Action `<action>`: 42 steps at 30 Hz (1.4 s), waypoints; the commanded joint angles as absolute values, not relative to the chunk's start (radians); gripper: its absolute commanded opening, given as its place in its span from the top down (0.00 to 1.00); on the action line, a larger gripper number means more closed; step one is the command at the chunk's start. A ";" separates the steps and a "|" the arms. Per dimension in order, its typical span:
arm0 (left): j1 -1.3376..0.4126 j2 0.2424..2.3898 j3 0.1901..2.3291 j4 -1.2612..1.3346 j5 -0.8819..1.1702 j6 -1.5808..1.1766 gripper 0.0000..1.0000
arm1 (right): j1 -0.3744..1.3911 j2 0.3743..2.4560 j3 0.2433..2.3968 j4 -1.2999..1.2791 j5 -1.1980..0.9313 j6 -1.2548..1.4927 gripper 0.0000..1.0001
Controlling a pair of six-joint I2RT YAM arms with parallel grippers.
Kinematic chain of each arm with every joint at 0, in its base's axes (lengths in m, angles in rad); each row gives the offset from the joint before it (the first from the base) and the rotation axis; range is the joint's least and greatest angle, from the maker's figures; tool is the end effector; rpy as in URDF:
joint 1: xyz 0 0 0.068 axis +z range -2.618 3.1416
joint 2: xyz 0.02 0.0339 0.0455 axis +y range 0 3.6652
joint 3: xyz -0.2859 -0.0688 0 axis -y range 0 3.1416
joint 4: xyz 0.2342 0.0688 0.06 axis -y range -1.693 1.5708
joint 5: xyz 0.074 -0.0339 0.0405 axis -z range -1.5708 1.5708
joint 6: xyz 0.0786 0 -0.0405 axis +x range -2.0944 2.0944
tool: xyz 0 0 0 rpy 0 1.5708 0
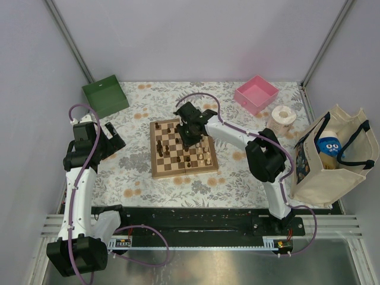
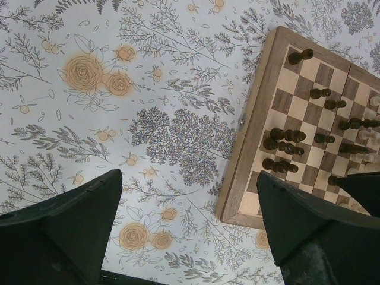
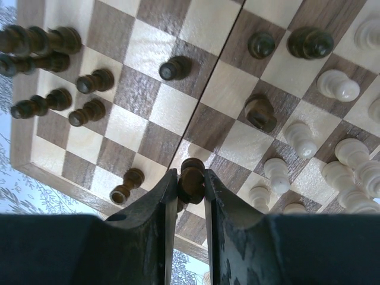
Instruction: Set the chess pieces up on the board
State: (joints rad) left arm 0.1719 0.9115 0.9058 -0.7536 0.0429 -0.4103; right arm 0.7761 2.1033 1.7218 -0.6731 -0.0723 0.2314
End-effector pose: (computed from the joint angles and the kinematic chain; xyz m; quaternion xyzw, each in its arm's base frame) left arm 0.1878 0.0292 0.2931 -0.2555 0.8824 -0.0665 0.3895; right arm 0.3386 0.3403 0.1958 -0.2688 0.9281 0.1537 0.2065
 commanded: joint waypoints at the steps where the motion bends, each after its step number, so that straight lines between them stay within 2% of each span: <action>1: 0.179 0.899 0.902 -0.713 0.057 -0.399 0.01 | 0.796 2.040 1.808 -0.684 -0.078 0.219 0.76; 11: 0.181 0.890 0.902 -0.713 0.054 -0.399 0.01 | 0.893 2.048 1.879 -0.700 -0.104 0.239 0.77; 20: 0.181 0.885 0.903 -0.713 0.049 -0.400 0.01 | 0.974 2.144 1.950 -0.703 -0.126 0.267 0.77; 42: 0.192 0.885 0.900 -0.709 0.066 -0.400 0.01 | 0.997 2.307 2.098 -0.753 -0.103 0.273 0.76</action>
